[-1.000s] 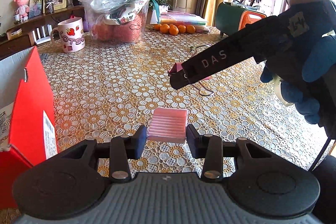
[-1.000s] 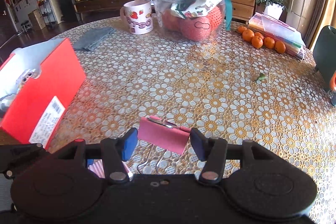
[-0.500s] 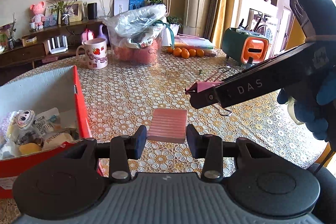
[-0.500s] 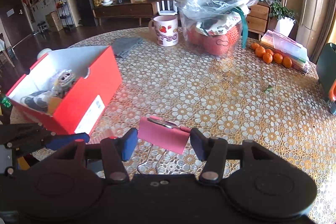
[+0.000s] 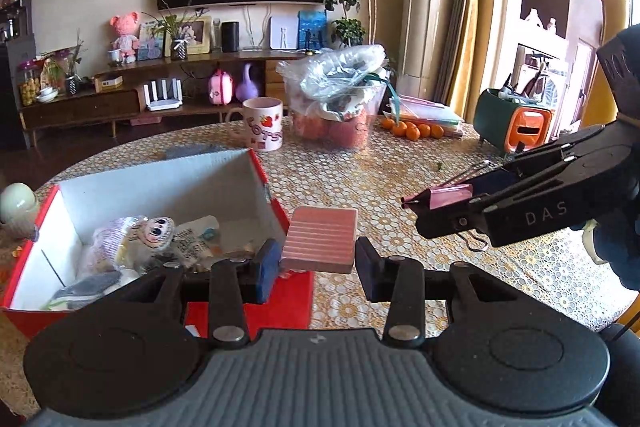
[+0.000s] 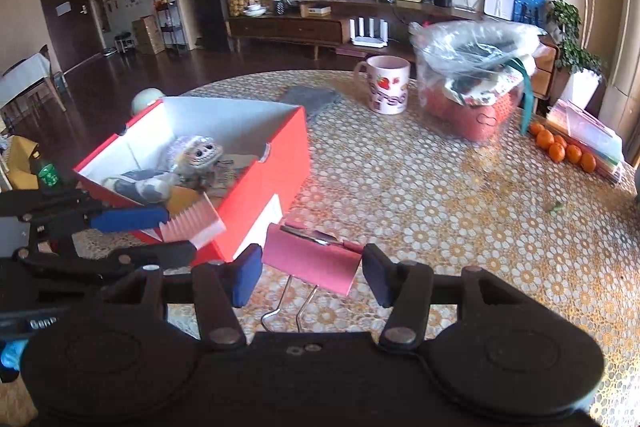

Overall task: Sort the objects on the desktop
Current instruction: 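Carry the pink block with the left gripper while the right gripper carries the clip over the box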

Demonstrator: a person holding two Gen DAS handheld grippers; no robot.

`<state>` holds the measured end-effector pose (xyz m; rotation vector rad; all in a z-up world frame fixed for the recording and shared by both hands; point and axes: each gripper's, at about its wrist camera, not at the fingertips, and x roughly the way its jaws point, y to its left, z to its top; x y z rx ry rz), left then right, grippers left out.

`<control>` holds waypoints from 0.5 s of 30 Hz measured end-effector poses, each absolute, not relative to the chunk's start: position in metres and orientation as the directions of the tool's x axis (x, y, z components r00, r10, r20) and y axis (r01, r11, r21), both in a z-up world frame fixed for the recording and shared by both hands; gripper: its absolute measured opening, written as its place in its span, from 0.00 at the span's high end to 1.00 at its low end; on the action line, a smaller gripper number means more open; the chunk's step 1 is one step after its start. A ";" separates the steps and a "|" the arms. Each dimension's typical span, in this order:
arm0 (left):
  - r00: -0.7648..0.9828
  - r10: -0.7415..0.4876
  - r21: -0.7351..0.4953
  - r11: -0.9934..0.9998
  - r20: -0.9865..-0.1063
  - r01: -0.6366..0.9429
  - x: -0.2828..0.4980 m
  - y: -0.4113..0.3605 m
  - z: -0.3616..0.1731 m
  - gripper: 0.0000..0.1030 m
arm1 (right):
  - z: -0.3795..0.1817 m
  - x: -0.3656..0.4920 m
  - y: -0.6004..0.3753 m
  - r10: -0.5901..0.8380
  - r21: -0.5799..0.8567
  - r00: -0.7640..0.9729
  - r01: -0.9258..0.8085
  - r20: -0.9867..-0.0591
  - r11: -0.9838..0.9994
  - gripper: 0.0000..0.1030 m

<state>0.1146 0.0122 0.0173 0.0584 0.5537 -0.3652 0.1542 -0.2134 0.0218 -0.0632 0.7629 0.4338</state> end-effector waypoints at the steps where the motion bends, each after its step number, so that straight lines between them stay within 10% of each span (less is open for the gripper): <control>1: 0.799 -0.307 -0.034 0.940 -0.517 0.340 0.114 0.021 0.021 0.62 | 0.023 0.154 -0.208 0.363 0.099 0.639 -0.411 -0.678 0.906 0.47; 15: 0.845 -0.109 0.076 0.982 -0.524 0.173 0.145 0.109 0.019 0.62 | 0.029 0.166 -0.123 0.417 0.046 0.613 -0.527 -0.671 0.848 0.47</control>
